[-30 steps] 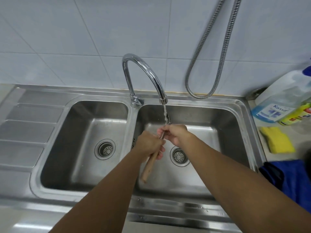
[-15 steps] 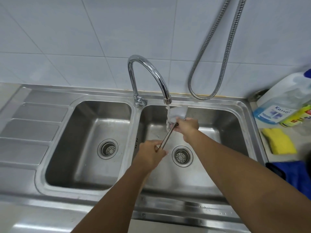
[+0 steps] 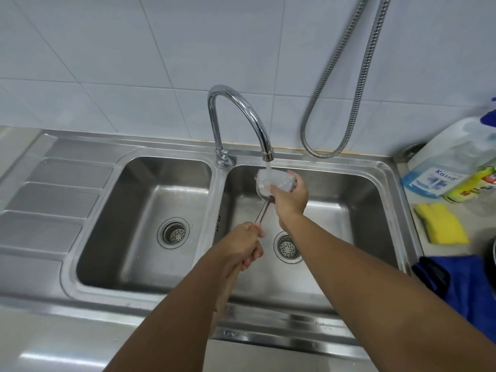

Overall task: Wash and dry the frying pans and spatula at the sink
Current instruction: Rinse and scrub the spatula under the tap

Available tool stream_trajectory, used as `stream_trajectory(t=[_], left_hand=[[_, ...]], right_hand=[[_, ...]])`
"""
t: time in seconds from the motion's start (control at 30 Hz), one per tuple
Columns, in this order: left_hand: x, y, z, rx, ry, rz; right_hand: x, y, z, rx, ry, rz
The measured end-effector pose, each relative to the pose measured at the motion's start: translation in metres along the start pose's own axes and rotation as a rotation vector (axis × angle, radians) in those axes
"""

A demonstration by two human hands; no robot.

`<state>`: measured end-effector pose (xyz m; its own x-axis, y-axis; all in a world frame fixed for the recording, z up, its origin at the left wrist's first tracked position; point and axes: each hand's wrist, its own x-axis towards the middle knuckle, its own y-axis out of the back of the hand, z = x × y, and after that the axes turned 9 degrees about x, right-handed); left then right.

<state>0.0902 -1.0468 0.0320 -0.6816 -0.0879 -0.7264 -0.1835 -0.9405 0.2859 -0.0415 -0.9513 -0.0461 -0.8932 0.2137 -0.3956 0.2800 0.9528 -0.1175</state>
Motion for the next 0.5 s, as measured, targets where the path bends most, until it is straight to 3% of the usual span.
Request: stream_trajectory(t=[0.2,0.37,0.5], left_hand=[[-0.005,-0.004,-0.005,0.065,0.056,-0.015],[-0.009,-0.011,-0.007,0.065,0.010,0.006],[-0.014,-0.012,-0.008,-0.099,0.012,-0.075]], right_hand=[[-0.029,-0.001,0.018,0.062,-0.318,-0.095],[-0.022,-0.003,0.007,0.069,-0.273,0.067],[-0.021,-0.003,-0.008,0.274,-0.329,0.030]])
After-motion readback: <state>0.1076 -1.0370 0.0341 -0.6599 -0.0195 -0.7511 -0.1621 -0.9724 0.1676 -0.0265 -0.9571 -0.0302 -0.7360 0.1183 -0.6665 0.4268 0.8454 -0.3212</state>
